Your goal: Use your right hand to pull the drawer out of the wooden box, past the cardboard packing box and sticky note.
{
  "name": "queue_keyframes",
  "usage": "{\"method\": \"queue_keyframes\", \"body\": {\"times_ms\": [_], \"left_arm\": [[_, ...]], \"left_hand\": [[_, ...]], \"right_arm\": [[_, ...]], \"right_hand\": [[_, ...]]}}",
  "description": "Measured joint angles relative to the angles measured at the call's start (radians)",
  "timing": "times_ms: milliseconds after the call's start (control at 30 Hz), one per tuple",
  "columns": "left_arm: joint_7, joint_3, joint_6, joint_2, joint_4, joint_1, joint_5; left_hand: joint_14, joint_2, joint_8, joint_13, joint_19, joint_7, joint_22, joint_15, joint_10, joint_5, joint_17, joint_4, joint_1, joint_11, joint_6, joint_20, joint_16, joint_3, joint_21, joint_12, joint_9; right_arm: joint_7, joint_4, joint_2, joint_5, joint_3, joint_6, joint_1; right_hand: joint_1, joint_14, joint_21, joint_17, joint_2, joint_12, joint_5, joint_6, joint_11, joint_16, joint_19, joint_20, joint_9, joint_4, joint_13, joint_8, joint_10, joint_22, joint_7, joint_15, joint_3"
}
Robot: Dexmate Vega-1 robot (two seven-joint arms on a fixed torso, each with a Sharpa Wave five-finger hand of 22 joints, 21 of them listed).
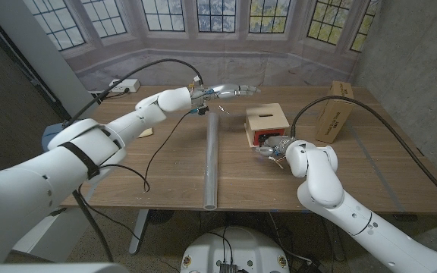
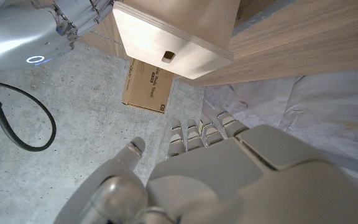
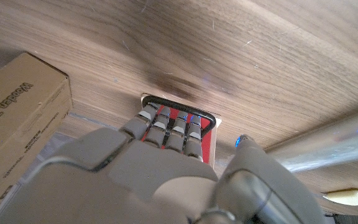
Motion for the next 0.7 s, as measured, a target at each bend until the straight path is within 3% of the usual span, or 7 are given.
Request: {"method": "queue_keyframes", "body": {"times_ms": [700], "left_arm": [[0.066, 0.037, 0.013, 0.042, -0.073, -0.015, 0.134]], "left_hand": [[0.036, -0.001, 0.0, 0.0, 0.0, -0.018, 0.005, -0.011, 0.045, 0.0, 0.0, 0.012, -0.044, -0.01, 0.018, 0.0, 0.008, -0.012, 0.0, 0.008, 0.0]], "right_arm": [[-0.01, -0.014, -0.034, 0.04, -0.026, -0.03, 0.031]], "right_hand": [[-0.005, 0.0, 0.0, 0.0, 0.005, 0.0, 0.0, 0.0, 0.002, 0.0, 0.0, 0.0, 0.0, 0.003, 0.0, 0.0, -0.002, 0.0, 0.0, 0.0, 0.003]]}}
